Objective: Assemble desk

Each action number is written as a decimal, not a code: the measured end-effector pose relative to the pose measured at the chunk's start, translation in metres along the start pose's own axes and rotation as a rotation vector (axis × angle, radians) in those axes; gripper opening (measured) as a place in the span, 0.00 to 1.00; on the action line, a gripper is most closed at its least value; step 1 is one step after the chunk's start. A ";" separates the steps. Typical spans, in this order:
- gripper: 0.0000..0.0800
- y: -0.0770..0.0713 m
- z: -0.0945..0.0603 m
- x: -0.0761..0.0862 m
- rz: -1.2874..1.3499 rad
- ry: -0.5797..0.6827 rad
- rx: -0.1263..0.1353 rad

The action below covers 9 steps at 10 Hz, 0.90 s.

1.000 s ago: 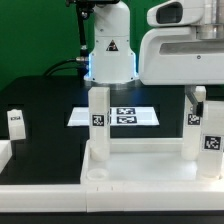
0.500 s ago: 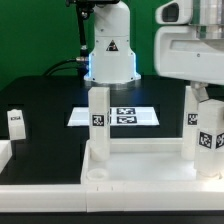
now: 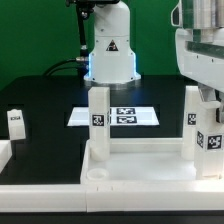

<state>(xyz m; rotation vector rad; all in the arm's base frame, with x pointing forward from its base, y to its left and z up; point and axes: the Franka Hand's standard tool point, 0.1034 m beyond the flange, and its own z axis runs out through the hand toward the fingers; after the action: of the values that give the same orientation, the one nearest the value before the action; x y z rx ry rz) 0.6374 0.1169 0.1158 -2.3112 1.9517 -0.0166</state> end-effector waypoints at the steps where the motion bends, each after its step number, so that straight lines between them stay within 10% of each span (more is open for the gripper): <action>1: 0.49 -0.001 -0.001 0.003 -0.230 0.005 0.005; 3: 0.79 0.000 -0.001 -0.001 -0.532 0.007 -0.009; 9: 0.81 -0.006 -0.001 0.007 -1.244 0.092 0.020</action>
Offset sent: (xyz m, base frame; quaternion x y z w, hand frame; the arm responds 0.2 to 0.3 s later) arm 0.0000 0.0000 0.0000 0.0000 0.0000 -0.1296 0.9916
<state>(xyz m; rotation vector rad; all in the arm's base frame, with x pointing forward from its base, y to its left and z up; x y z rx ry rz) 0.6440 0.1107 0.1172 -3.0752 0.2506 -0.2398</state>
